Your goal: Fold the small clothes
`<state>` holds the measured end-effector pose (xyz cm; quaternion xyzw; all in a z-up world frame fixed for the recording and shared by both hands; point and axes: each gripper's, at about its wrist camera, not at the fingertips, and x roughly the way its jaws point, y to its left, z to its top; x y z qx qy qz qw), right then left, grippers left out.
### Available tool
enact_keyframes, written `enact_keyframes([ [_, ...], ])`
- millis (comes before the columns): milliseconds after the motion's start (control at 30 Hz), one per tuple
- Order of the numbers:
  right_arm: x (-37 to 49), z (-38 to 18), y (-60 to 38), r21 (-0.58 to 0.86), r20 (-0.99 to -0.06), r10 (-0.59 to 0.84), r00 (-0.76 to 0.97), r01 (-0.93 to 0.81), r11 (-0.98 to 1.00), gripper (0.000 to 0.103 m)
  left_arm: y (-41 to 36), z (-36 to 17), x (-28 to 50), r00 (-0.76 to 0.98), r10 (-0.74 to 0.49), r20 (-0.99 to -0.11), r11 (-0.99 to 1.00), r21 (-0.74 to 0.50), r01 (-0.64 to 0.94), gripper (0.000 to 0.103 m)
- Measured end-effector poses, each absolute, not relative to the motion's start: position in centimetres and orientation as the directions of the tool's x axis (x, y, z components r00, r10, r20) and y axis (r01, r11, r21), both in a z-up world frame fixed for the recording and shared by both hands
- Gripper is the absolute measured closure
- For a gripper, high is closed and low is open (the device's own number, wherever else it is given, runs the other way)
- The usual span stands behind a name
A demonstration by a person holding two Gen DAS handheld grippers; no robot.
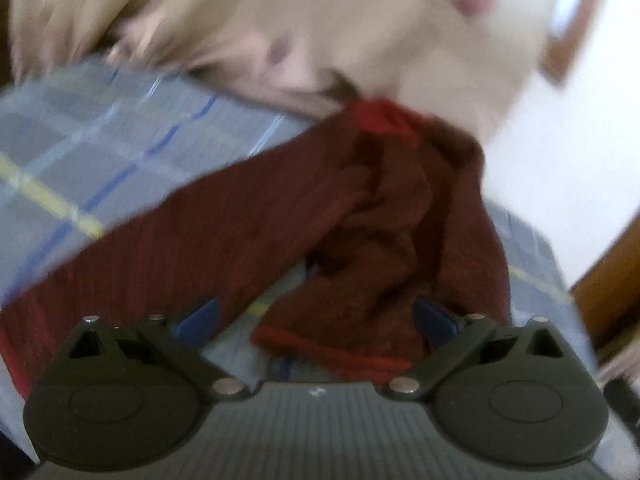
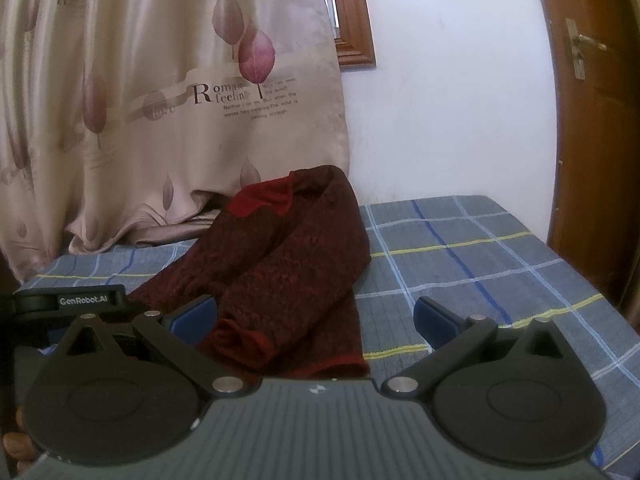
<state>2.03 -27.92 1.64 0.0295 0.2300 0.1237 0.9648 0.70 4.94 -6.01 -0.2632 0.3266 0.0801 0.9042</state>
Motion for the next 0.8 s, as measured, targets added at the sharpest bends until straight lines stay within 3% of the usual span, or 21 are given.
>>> enact_keyframes([
  [200,2.3,1.1,-28.5,0.132,-0.444,0.254,0.859,-0.217,0.967,0.000,9.5,-10.4,-1.3,0.779,-0.097,-0.619,0.577,-0.673,-0.463,0.001],
  [367,2.7,0.3,-28.9,0.150,-0.460,0.258,0.850,-0.212,0.966,0.000,10.5,-11.2,-2.3,0.810,-0.121,-0.574,0.447,-0.760,-0.472,0.001],
  [467,3.1,-0.2,-29.0,0.157,-0.471,0.264,0.842,-0.214,0.964,0.000,10.4,-11.7,-4.6,0.850,-0.139,-0.509,0.211,-0.853,-0.477,0.001],
  [567,3.3,-0.3,-29.1,0.152,-0.472,0.263,0.841,-0.216,0.964,0.000,10.8,-12.4,-3.9,0.835,-0.172,-0.523,0.178,-0.850,-0.495,0.001],
  [700,3.8,-0.8,-29.3,0.184,-0.483,0.274,0.832,-0.209,0.960,0.000,11.6,-13.4,-3.4,0.852,-0.125,-0.508,0.126,-0.860,-0.494,0.001],
  [800,3.9,-1.3,-29.4,0.178,-0.494,0.273,0.825,-0.212,0.961,0.000,12.6,-13.2,-2.6,0.849,-0.042,-0.527,0.159,-0.842,-0.515,0.018],
])
